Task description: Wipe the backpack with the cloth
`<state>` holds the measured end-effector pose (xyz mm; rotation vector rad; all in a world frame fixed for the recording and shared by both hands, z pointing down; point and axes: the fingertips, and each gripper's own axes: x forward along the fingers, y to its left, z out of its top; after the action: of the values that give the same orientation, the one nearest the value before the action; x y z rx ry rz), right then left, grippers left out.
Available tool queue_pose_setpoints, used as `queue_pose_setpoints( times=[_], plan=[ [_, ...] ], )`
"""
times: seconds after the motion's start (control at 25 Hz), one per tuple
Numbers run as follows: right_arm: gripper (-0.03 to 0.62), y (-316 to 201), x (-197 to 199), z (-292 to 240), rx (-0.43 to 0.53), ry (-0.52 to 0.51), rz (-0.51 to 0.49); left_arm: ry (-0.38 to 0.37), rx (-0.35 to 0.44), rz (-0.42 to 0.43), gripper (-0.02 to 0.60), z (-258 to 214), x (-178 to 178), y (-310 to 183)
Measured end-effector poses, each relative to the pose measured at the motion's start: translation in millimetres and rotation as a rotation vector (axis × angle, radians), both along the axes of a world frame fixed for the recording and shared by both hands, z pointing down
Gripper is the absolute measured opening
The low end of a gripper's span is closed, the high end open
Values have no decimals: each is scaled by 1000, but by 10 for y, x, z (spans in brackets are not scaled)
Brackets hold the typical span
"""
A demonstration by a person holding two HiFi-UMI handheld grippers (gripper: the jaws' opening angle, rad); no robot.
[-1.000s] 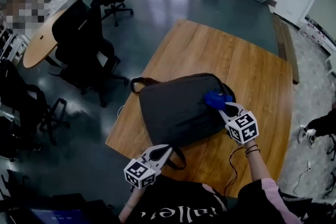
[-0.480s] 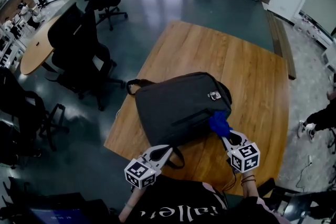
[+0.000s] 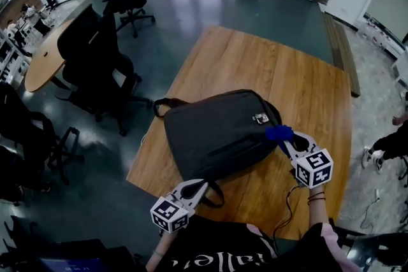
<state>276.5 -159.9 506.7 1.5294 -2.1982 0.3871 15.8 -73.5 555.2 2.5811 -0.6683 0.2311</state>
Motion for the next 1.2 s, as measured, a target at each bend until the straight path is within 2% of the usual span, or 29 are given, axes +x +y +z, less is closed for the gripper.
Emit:
queue_pose_setpoints(
  times=[0.12,0.24,0.4,0.56,0.72,0.92,1.2],
  plan=[
    [55,-474,171,-155,41,61,-20,1,-9,-14,-5,7,-15,8],
    [55,-994,280,-142,42,73,-52,-3,-16,-25,-5,35,-19,-1],
    [54,-1616,337,94,-1,65,-71,-8,-31,-40,-6,77,-38,-16],
    [55,-1869,321,432,-73,132,-96,-17,-49,-69,-6,93,-109,6],
    [54,-1814,245,735,-132,155,-137,-27,-47,-109,-5,101,-171,-23],
    [55,-1502,257,924,-157,36,-111,-11,-43,-113,-6,117,-160,-18],
    [55,-831,325,938,-167,-56,-70,-19,-32,-63,-6,95,-23,64]
  ],
)
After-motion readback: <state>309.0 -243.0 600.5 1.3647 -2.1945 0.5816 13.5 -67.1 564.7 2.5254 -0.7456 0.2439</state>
